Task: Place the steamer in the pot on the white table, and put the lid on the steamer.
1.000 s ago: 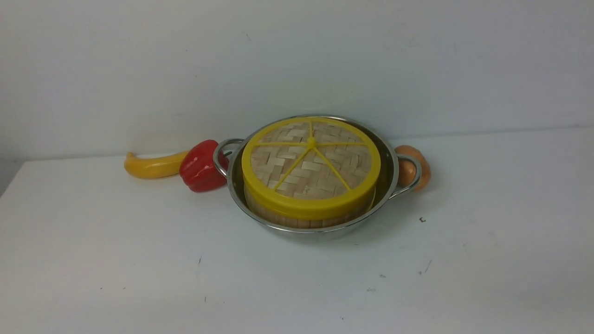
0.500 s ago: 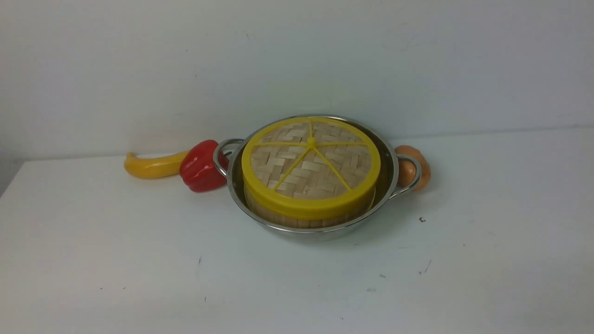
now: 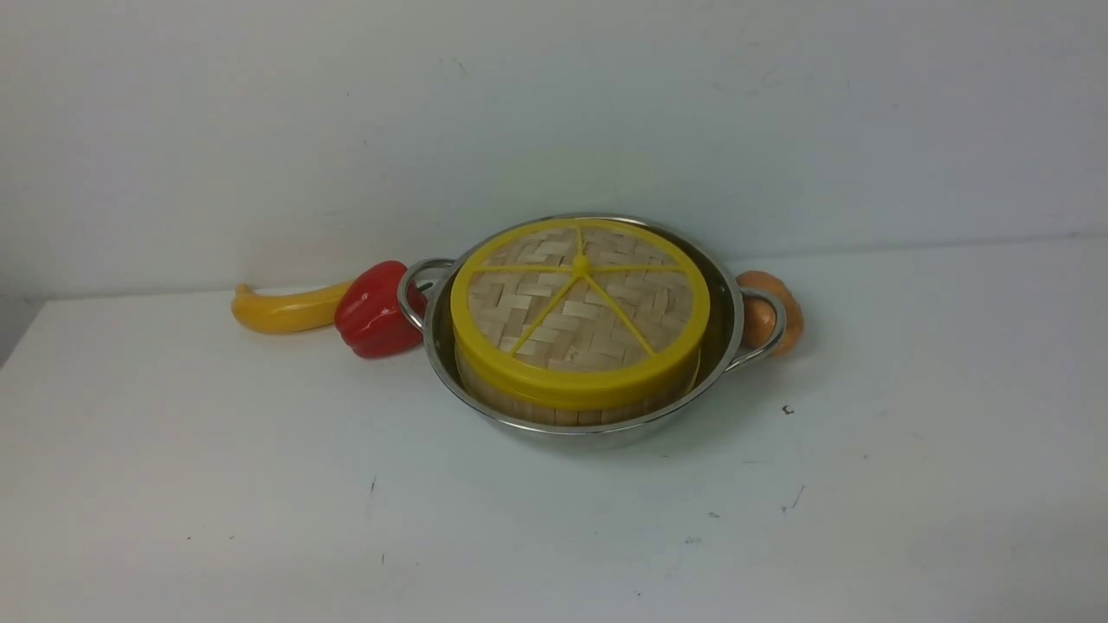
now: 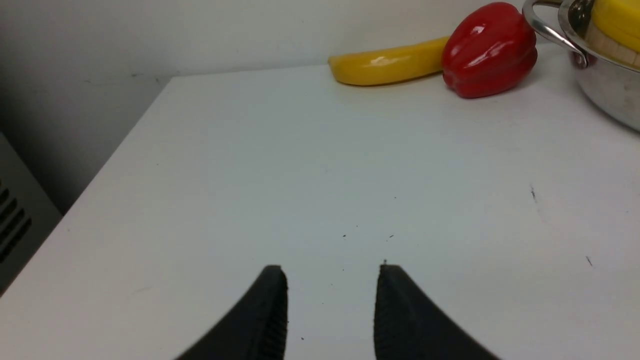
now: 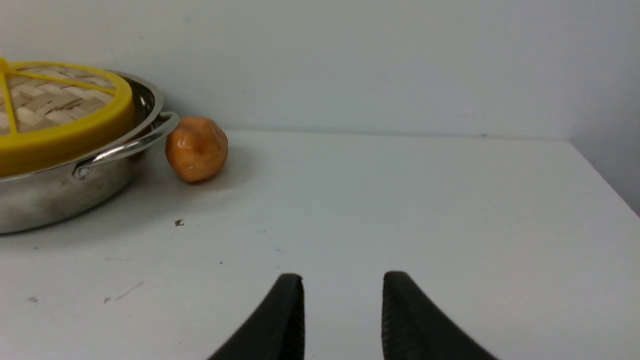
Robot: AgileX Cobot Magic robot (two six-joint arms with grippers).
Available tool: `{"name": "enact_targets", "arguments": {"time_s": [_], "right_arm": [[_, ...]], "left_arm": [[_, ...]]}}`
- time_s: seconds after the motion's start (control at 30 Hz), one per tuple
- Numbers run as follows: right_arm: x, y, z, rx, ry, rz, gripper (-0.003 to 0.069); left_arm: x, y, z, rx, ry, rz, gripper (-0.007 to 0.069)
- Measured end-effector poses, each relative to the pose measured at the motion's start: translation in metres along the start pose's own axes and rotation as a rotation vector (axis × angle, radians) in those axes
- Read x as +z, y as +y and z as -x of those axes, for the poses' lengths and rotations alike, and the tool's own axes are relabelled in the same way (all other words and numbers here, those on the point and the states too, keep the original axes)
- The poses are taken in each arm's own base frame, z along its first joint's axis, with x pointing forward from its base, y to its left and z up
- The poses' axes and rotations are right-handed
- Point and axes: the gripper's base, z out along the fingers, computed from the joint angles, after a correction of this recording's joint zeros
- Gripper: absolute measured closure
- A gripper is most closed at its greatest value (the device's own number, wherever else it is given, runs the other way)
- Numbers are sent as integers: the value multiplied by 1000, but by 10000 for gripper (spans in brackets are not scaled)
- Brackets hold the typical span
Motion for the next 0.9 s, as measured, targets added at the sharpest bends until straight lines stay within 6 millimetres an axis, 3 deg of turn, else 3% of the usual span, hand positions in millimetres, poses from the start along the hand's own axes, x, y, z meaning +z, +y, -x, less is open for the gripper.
{"name": "enact_targets", "arguments": {"time_s": [0.9], "right_arm": [[0, 0, 1, 0, -9, 0, 417]], "left_arm": [[0, 0, 0, 0, 0, 0, 384]]}}
